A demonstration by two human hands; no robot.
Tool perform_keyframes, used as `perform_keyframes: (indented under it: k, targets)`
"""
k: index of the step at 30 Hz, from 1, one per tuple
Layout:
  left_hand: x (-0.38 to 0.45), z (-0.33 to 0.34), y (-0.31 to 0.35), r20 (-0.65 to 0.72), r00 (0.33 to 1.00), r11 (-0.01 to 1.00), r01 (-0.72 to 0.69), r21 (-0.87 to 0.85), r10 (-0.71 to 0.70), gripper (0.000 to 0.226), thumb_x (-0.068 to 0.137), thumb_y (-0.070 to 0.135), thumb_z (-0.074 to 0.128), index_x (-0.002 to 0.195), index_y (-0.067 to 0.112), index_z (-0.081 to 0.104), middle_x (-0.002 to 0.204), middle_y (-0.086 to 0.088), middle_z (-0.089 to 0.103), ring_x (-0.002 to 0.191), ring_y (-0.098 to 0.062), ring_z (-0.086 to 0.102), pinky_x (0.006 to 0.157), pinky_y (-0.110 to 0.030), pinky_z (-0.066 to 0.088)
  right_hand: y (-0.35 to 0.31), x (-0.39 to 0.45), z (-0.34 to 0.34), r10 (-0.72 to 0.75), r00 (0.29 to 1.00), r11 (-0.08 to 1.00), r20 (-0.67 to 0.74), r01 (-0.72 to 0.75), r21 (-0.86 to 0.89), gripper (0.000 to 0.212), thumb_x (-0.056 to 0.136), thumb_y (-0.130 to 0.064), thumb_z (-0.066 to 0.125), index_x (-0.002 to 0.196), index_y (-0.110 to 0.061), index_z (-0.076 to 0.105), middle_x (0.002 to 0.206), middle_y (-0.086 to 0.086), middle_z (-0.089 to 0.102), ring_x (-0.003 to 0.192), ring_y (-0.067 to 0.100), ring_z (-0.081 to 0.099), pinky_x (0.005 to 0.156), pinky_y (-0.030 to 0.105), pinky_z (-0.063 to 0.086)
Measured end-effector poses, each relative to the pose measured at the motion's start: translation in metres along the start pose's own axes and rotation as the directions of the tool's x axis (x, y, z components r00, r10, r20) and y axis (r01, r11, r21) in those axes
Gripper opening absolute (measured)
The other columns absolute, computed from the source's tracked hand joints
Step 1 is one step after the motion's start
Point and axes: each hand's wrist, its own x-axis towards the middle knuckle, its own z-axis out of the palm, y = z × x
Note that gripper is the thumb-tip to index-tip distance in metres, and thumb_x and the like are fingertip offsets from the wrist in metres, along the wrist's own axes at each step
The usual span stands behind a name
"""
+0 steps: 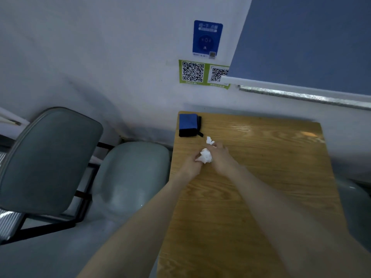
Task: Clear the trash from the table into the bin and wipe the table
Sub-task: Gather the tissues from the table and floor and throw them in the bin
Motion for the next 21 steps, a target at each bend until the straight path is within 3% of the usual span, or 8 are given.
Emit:
perform_keyframes:
  k: [4,7,10,12,14,17,21]
  targets:
    - [-0.025,0.000,-0.020,0.015,0.990,0.979,0.139,-0.152,-0.138,0.029,0.101,0.021,0.044,0.125,0.027,0.060,0.114,0.007,0.067,0.109,-0.010,0.061,0.085,-0.030,0.050,-0.010,-0.016,0.019,-0.052,0.996,0.998,0.068,0.053,-0.023,0.065,0.091,-0.011,0.065,0.149,-0.027,0.040,0.155,0.008,0.023,0.135,0.031,0.031,0.108,0.040,0.039]
    - [-0.049,-0.003,-0.039,-0.013,0.984,0.973,0.173,-0.155,-0.177,0.033,0.101,0.019,0.040,0.126,0.026,0.062,0.108,0.006,0.070,0.096,-0.007,0.064,0.078,-0.026,0.050,-0.015,-0.031,0.035,-0.102,0.991,0.992,0.091,0.108,-0.063,0.060,0.088,-0.018,0.070,0.143,-0.022,0.046,0.153,0.004,0.025,0.132,0.030,0.032,0.107,0.037,0.040]
    - [-0.073,-0.002,-0.060,-0.063,0.983,0.979,0.166,-0.119,-0.175,0.037,0.100,0.012,0.035,0.116,0.027,0.065,0.104,0.006,0.070,0.084,-0.006,0.064,0.072,-0.025,0.051,-0.017,-0.045,0.050,-0.169,0.982,0.978,0.089,0.178,-0.110,0.053,0.091,-0.012,0.066,0.140,-0.021,0.048,0.148,0.002,0.032,0.124,0.029,0.039,0.100,0.033,0.040]
    - [-0.092,-0.001,-0.078,-0.142,0.980,0.987,0.130,-0.093,-0.142,0.041,0.097,0.008,0.034,0.108,0.026,0.070,0.097,0.007,0.069,0.071,-0.004,0.064,0.061,-0.020,0.048,-0.019,-0.059,0.058,-0.201,0.976,0.970,0.084,0.210,-0.123,0.051,0.092,-0.007,0.062,0.139,-0.020,0.050,0.142,0.003,0.037,0.120,0.029,0.043,0.097,0.032,0.041]
    - [-0.107,-0.002,-0.094,-0.216,0.968,0.989,0.109,-0.096,-0.127,0.043,0.097,0.005,0.034,0.112,0.021,0.071,0.102,0.001,0.071,0.065,-0.007,0.063,0.055,-0.018,0.045,-0.021,-0.069,0.067,-0.220,0.972,0.967,0.084,0.229,-0.112,0.048,0.091,-0.003,0.059,0.136,-0.018,0.052,0.135,0.005,0.041,0.116,0.030,0.046,0.091,0.032,0.042]
    - [-0.133,-0.003,-0.125,-0.335,0.935,0.989,0.072,-0.133,-0.113,0.041,0.096,0.001,0.036,0.115,0.014,0.070,0.105,-0.010,0.071,0.065,-0.013,0.063,0.060,-0.020,0.049,-0.026,-0.088,0.084,-0.241,0.967,0.963,0.087,0.249,-0.101,0.052,0.090,-0.001,0.056,0.139,-0.017,0.048,0.133,0.008,0.042,0.115,0.030,0.047,0.087,0.032,0.043]
    - [-0.182,-0.009,-0.170,-0.506,0.843,0.975,0.089,-0.203,-0.182,0.033,0.096,-0.001,0.038,0.111,0.007,0.066,0.090,-0.005,0.067,0.063,-0.015,0.058,0.064,-0.022,0.051,-0.047,-0.111,0.112,-0.261,0.962,0.955,0.075,0.269,-0.124,0.057,0.091,0.001,0.054,0.143,-0.017,0.043,0.140,0.012,0.037,0.124,0.032,0.042,0.098,0.038,0.046]
